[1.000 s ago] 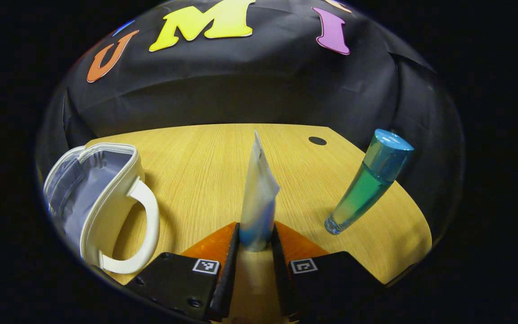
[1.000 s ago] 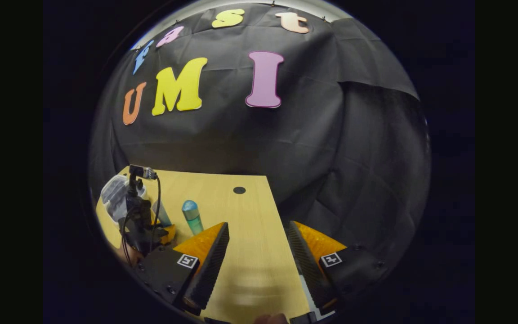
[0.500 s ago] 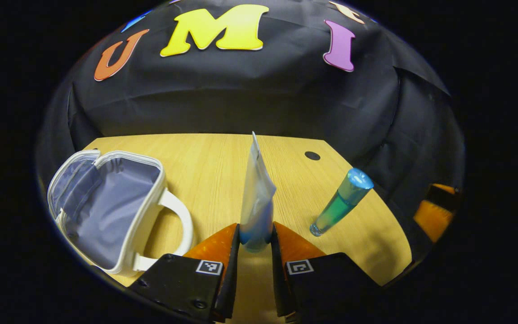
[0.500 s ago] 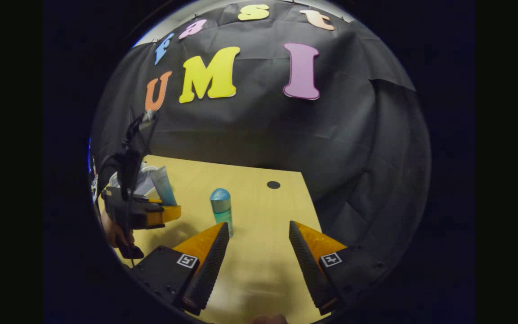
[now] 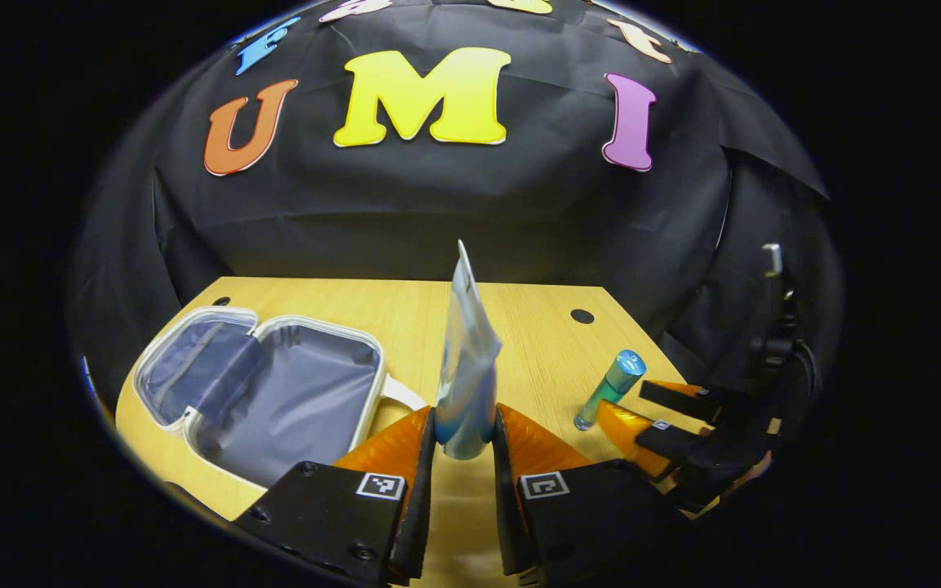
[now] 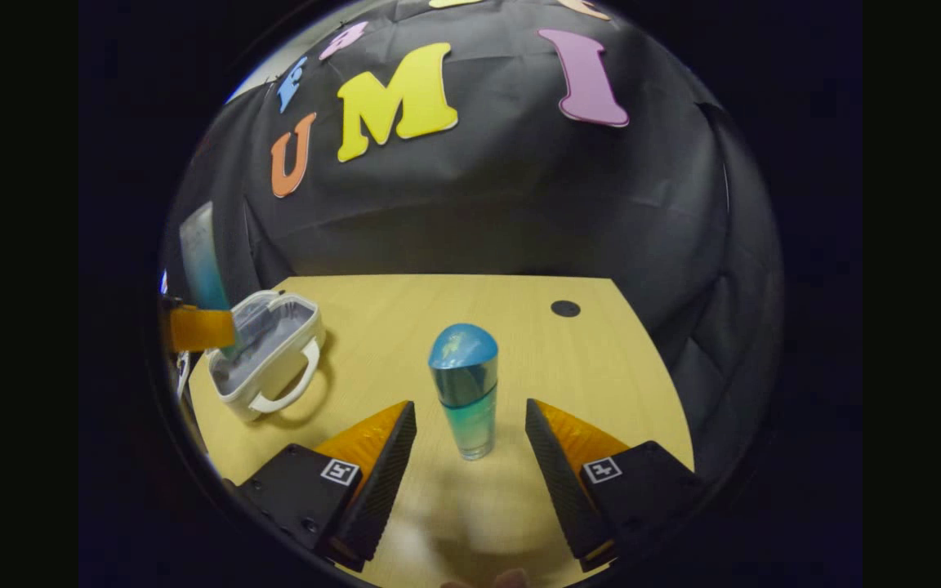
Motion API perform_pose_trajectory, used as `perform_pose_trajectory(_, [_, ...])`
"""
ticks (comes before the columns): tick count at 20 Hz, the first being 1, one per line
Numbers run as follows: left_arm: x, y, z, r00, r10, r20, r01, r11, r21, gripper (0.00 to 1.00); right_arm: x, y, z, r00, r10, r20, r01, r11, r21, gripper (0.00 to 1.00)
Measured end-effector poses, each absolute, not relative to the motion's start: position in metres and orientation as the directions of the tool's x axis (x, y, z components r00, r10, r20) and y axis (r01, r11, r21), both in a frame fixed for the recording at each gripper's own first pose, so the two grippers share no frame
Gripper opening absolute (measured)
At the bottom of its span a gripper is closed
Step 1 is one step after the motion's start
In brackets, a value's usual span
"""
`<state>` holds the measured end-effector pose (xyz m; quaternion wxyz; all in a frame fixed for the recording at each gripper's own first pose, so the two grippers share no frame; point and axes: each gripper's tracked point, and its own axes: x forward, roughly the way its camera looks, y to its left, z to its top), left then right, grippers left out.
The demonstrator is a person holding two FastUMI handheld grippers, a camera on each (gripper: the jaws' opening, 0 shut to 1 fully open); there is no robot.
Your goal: First open the suitcase, pack the skin care products into it, and then close the suitcase.
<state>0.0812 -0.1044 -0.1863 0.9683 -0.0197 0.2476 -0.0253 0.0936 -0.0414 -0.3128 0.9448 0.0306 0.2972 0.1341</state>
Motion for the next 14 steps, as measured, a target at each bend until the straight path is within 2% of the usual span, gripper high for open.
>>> perform_pose_trajectory(3, [0.068,-0.086,-0.173,0.871,-0.049,-0.489,0.006,0.996,-0.089,0.37,0.108,-0.038,-0.327,0.782,0.258,-0.567,-0.219,0.966,0.138,0.8])
perform_pose_trajectory(7, [0.056,-0.054,-0.161,0.871,-0.009,-0.492,-0.047,0.994,-0.101,0.37,0.116,-0.034,-0.339,0.767,0.256,-0.588,-0.223,0.966,0.13,0.74])
perform_pose_trajectory(11, [0.04,-0.01,-0.165,0.86,0.037,-0.509,-0.095,0.992,-0.089,0.37,0.126,-0.037,-0.343,0.773,0.199,-0.602,-0.18,0.979,0.093,0.53])
perform_pose_trajectory(12, [0.038,-0.003,-0.166,0.857,0.038,-0.514,-0.098,0.991,-0.09,0.37,0.124,-0.038,-0.345,0.773,0.186,-0.607,-0.173,0.982,0.081,0.44])
perform_pose_trajectory(14, [0.038,0.012,-0.169,0.854,0.033,-0.52,-0.092,0.992,-0.089,0.37,0.122,-0.039,-0.343,0.763,0.164,-0.625,-0.156,0.985,0.068,0.41])
